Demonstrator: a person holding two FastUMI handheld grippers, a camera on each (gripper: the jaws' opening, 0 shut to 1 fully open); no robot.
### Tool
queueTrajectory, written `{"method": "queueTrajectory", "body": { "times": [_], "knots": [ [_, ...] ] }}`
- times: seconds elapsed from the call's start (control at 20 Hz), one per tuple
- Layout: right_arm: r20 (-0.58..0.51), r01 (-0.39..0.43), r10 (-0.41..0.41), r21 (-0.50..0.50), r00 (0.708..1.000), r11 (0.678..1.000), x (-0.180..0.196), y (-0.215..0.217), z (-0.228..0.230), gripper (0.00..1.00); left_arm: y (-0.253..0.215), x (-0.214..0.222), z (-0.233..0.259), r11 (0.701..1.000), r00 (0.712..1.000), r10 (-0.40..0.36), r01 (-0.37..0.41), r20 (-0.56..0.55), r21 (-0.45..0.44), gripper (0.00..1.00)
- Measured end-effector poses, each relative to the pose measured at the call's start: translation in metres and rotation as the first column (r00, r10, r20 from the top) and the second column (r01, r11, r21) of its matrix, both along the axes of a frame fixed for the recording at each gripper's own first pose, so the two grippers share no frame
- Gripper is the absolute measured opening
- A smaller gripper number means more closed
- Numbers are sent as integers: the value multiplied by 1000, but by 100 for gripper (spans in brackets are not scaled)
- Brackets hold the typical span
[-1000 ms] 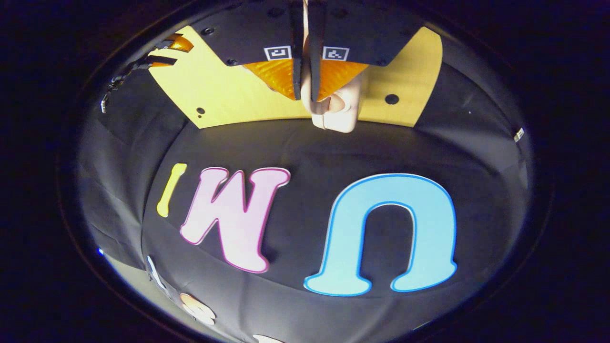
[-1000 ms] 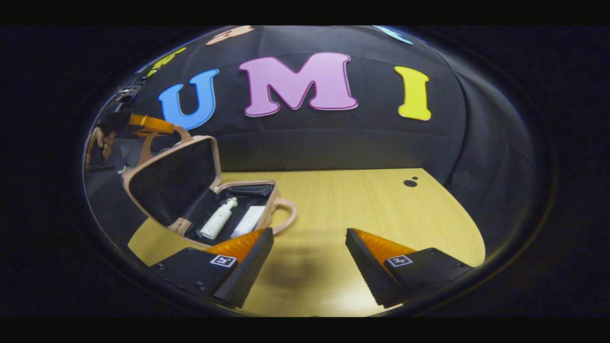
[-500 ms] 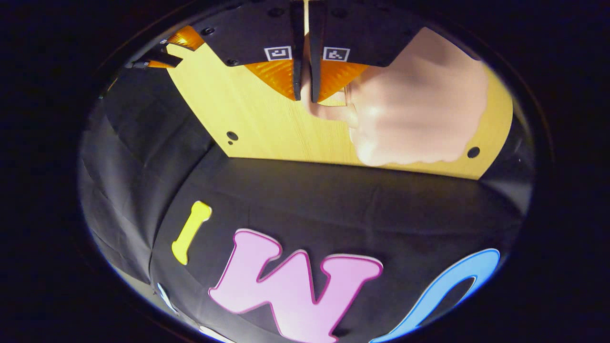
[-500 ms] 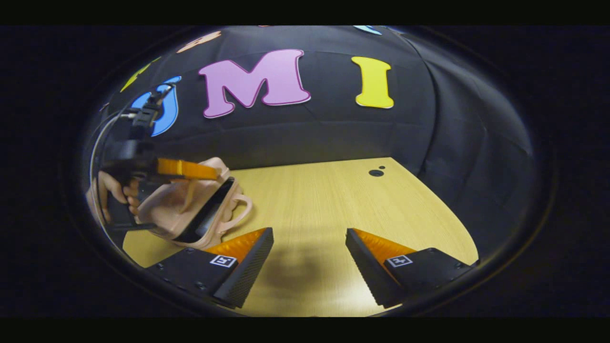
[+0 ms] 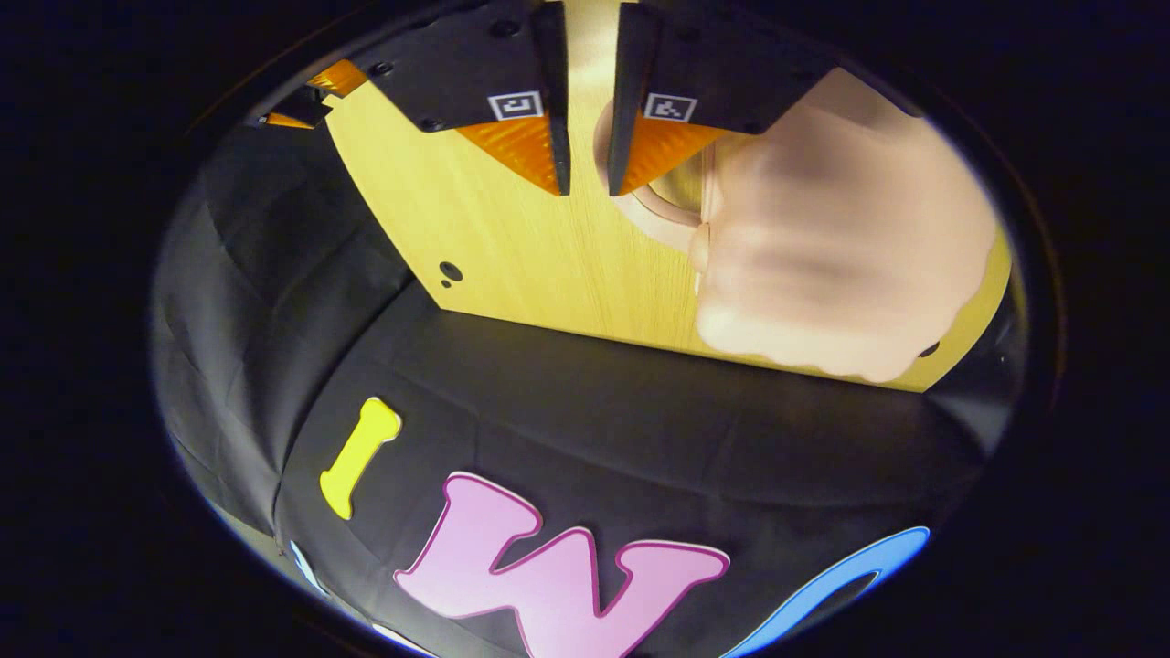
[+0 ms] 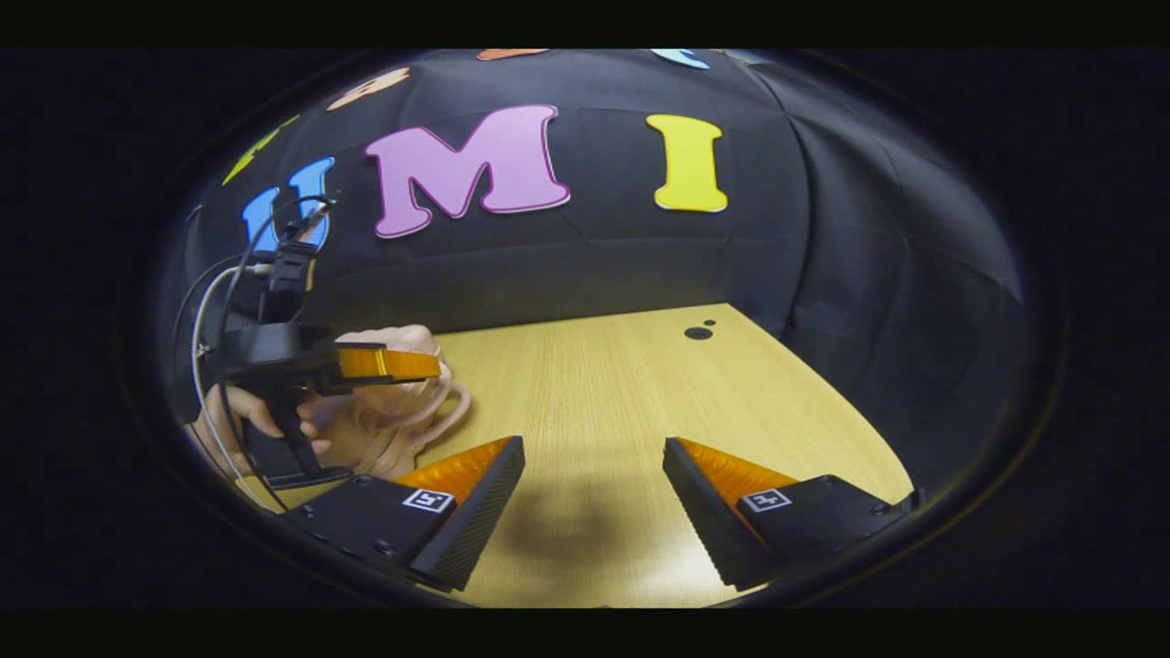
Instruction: First open the suitcase, pack the skin care products into it, and then close the suitcase.
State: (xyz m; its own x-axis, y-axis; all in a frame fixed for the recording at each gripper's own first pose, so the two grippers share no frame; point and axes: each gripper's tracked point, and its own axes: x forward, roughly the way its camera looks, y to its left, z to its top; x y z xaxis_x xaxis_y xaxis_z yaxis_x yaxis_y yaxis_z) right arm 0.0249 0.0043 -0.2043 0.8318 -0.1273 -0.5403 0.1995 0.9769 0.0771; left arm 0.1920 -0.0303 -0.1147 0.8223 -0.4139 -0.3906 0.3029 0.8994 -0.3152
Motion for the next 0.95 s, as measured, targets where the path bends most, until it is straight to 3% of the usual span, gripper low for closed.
{"method": "queueTrajectory", "body": {
  "times": [0.05, 0.1, 0.25, 0.3, 0.6, 0.95],
  "knots": [
    [9, 1, -1, -11, 1000, 1000, -3, 1, 7, 97, 7, -17, 20, 1000, 999, -1, 1, 40, -8, 36],
    [20, 4, -4, -13, 1000, 1000, -5, 4, 14, 98, 14, -31, 34, 1000, 997, -6, 7, 76, -9, 60],
    [74, 19, -18, -13, 997, 1000, -12, 16, 52, 98, 48, -82, 81, 1000, 982, 20, -21, 186, 1, 76],
    [104, 19, -17, -19, 994, 1000, -15, 21, 69, 98, 62, -98, 97, 999, 973, 40, -41, 226, 3, 90],
    [253, -11, 23, -49, 967, 999, -42, 63, 147, 97, 126, -184, 165, 985, 887, 114, -161, 447, 68, 95],
    [309, -56, 61, -27, 949, 998, -85, 89, 181, 97, 157, -244, 177, 975, 863, 174, -220, 474, 42, 95]
  ]
}}
